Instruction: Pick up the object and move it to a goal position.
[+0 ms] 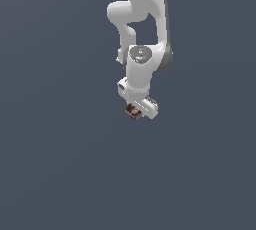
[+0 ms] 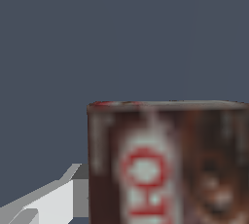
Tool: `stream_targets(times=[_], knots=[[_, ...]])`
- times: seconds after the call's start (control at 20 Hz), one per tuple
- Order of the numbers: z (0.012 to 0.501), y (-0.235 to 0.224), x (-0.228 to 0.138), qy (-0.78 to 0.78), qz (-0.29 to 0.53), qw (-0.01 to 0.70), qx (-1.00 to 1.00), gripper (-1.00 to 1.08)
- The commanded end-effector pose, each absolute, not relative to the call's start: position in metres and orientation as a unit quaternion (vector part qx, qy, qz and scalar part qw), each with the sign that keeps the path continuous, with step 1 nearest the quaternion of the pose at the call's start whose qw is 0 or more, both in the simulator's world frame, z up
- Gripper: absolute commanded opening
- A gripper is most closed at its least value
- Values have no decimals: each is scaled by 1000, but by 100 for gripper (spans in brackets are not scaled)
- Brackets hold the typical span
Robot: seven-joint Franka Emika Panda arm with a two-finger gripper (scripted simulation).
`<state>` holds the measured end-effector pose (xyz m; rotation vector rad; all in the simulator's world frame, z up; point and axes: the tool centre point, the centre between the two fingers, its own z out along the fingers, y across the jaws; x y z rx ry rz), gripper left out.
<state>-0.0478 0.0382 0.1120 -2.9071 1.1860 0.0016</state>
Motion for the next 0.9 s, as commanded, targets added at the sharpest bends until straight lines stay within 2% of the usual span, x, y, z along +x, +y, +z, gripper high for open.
stream_targets(times=[0.0,0.45,0.85], knots=[[129,32,-61,378,1,1,-926,-100],[183,11,-98,378,1,1,-926,-100],[210,1,-115,378,0,0,-926,-100]])
